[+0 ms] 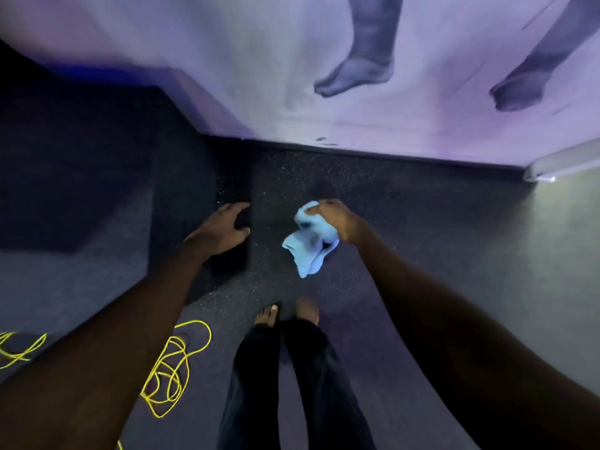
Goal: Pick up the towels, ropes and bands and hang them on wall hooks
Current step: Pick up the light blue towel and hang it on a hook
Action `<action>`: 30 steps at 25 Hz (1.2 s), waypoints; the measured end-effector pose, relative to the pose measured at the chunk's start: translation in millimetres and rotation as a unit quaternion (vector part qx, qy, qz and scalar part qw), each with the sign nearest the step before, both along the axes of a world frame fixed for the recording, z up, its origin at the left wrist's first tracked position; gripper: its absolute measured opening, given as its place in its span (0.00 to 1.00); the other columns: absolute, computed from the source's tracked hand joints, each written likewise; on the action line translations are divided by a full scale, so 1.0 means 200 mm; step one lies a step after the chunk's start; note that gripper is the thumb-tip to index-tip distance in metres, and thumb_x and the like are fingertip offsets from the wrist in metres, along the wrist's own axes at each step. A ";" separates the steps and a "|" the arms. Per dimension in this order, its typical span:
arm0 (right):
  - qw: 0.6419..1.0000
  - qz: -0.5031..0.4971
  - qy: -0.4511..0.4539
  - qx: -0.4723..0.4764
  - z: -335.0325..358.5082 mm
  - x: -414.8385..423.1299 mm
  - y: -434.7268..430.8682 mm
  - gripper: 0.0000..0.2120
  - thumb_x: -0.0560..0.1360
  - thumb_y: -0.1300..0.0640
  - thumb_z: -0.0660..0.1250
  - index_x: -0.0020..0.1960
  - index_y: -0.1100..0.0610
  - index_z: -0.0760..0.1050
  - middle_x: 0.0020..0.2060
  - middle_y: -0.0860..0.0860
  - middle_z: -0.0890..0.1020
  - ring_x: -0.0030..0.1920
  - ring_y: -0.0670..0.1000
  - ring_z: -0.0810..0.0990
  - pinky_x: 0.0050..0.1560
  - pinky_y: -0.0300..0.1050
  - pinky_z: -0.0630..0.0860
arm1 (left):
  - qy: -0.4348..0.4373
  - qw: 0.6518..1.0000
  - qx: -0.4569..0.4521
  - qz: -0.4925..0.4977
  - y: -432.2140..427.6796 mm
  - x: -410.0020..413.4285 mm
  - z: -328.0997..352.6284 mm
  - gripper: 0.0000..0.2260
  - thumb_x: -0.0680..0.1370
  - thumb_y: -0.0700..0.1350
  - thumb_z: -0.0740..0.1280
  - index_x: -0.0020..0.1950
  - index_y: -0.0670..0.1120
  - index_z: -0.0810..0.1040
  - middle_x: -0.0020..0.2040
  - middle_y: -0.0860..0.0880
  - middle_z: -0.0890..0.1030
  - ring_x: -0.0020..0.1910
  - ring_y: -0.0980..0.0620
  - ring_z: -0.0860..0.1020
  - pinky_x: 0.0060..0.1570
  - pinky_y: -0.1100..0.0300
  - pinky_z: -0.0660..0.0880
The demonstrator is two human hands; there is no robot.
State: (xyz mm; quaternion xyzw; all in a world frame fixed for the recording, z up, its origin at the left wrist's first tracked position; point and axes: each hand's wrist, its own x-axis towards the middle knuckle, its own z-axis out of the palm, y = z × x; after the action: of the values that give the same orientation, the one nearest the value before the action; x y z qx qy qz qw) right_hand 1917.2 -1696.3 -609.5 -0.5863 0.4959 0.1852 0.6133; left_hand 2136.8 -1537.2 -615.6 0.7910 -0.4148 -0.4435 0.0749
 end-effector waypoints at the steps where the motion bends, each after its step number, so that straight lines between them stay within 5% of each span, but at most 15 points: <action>1: 0.998 -0.047 -0.013 0.046 0.17 0.03 0.02 0.13 0.74 0.48 0.54 0.50 0.53 0.74 0.46 0.46 0.76 0.47 0.48 0.76 0.43 0.43 0.70 | -0.013 1.000 -0.012 0.005 0.05 0.01 0.16 0.29 0.78 0.47 0.68 0.77 0.51 0.63 0.73 0.42 0.67 0.69 0.43 0.70 0.69 0.53 0.67; 4: 0.990 -0.127 -0.051 -0.015 0.58 0.02 0.16 0.10 0.78 0.57 0.66 0.50 0.63 0.80 0.41 0.51 0.78 0.42 0.50 0.75 0.44 0.43 0.71 | -0.049 0.997 -0.043 0.033 0.27 0.03 0.53 0.29 0.76 0.46 0.70 0.76 0.52 0.65 0.70 0.42 0.70 0.67 0.43 0.73 0.67 0.54 0.69; 8: 0.989 -0.056 -0.076 -0.118 1.13 -0.05 0.42 0.09 0.79 0.53 0.65 0.41 0.53 0.77 0.38 0.47 0.78 0.40 0.47 0.75 0.48 0.44 0.71 | -0.081 0.993 -0.077 0.050 0.64 0.02 1.00 0.29 0.76 0.43 0.70 0.76 0.49 0.66 0.72 0.41 0.69 0.68 0.40 0.71 0.67 0.53 0.68; 13: 0.961 0.017 -0.097 -0.259 1.49 -0.13 0.71 0.10 0.73 0.45 0.66 0.48 0.50 0.74 0.50 0.49 0.77 0.50 0.50 0.76 0.55 0.48 0.73 | -0.120 0.983 -0.119 0.075 1.18 -0.02 1.42 0.28 0.76 0.41 0.70 0.75 0.46 0.66 0.70 0.38 0.71 0.69 0.37 0.70 0.69 0.50 0.67; 17: 0.934 0.089 -0.151 -0.313 1.77 -0.14 1.01 0.12 0.71 0.50 0.70 0.50 0.56 0.76 0.46 0.50 0.79 0.46 0.49 0.77 0.51 0.47 0.73 | -0.163 0.965 -0.146 0.145 1.71 -0.06 1.72 0.29 0.75 0.41 0.71 0.75 0.45 0.67 0.66 0.34 0.73 0.64 0.36 0.73 0.65 0.51 0.68; 19: 0.918 0.143 -0.173 -0.328 1.84 -0.10 1.18 0.19 0.68 0.48 0.71 0.55 0.56 0.76 0.48 0.47 0.78 0.48 0.48 0.76 0.55 0.47 0.74 | -0.185 0.951 -0.150 0.196 1.99 -0.14 1.85 0.28 0.75 0.41 0.71 0.74 0.45 0.68 0.66 0.34 0.73 0.64 0.37 0.73 0.64 0.53 0.68; 23: 0.890 0.248 -0.227 -0.307 2.02 0.06 1.60 0.05 0.74 0.52 0.69 0.45 0.53 0.78 0.42 0.48 0.80 0.43 0.47 0.77 0.51 0.46 0.74 | -0.203 0.927 -0.146 0.278 2.54 -0.29 2.09 0.27 0.74 0.43 0.70 0.73 0.44 0.69 0.63 0.36 0.76 0.62 0.38 0.76 0.59 0.55 0.71; 30: 0.842 0.343 -0.299 -0.291 2.40 0.43 2.39 0.11 0.73 0.49 0.66 0.40 0.56 0.80 0.36 0.46 0.80 0.39 0.45 0.76 0.43 0.44 0.72 | -0.252 0.885 -0.141 0.366 3.45 -0.33 2.36 0.28 0.74 0.42 0.71 0.73 0.48 0.68 0.68 0.38 0.72 0.66 0.41 0.74 0.63 0.55 0.71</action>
State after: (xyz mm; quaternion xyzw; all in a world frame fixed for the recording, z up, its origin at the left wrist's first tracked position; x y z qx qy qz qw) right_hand 2004.2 -1218.4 -128.5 -0.8975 0.0868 0.0470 0.4298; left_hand 2070.7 -847.2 -142.7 0.9528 -0.1589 -0.1075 0.2354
